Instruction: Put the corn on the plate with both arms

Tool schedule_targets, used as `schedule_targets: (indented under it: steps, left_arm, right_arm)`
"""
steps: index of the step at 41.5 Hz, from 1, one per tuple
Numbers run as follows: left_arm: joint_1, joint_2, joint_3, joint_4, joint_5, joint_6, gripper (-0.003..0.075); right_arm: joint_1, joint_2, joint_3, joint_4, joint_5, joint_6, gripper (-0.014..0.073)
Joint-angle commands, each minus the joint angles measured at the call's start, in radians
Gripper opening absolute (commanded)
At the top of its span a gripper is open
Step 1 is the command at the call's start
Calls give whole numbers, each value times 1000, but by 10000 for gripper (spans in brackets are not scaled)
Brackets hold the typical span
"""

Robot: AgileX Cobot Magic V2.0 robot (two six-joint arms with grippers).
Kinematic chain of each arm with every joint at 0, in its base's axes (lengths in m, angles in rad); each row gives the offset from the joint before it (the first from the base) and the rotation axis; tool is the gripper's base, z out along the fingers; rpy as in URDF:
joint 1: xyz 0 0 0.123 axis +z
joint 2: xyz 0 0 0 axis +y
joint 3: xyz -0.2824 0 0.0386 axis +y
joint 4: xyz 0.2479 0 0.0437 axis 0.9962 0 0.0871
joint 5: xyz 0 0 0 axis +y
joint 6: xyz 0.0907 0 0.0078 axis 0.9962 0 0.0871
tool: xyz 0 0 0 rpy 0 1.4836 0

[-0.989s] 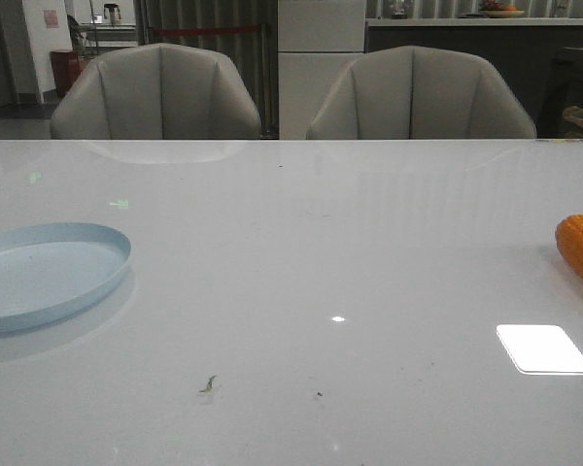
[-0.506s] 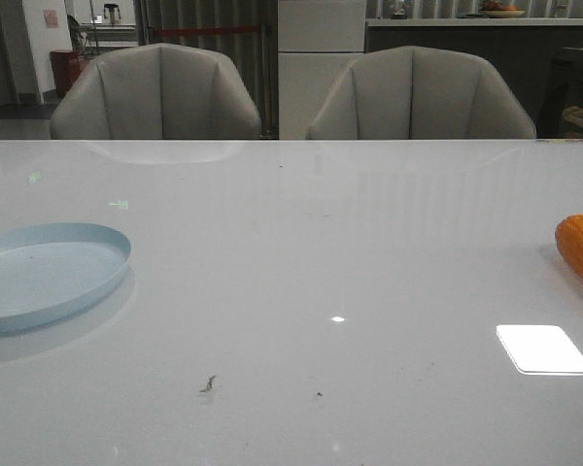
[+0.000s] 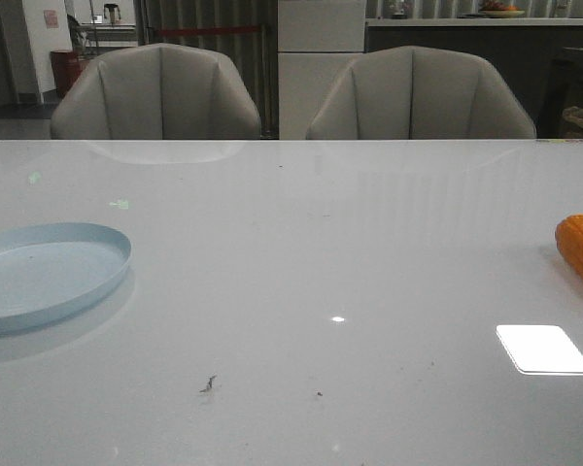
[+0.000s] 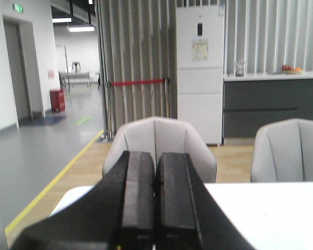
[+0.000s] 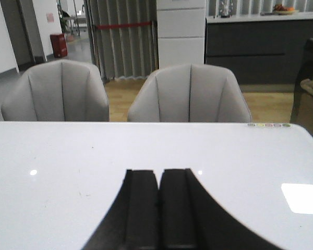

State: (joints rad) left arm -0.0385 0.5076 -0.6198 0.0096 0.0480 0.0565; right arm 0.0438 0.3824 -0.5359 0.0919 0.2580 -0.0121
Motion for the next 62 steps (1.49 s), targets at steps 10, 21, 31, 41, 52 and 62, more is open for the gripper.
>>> schedule_targets:
  steps: [10, 21, 31, 41, 52, 62]
  left_arm:
    - [1, 153, -36, -4, 130, -8, 94]
    - [-1, 261, -36, -4, 231, -8, 219]
    - [-1, 353, -36, -31, 227, -8, 384]
    - [14, 481, -96, -43, 243, -8, 384]
    - [83, 786, -383, -51, 465, -8, 384]
    - [90, 1055, -611, -61, 597, -8, 379]
  right_arm:
    - [-5, 245, -45, 7, -133, -6, 57]
    - [-5, 368, -45, 9, -37, -6, 104]
    - [-5, 449, -45, 9, 2, -6, 506]
    - [-5, 459, -45, 9, -12, -6, 528]
    - [-5, 459, -45, 9, -12, -6, 528]
    - [-5, 460, -45, 9, -11, -6, 528]
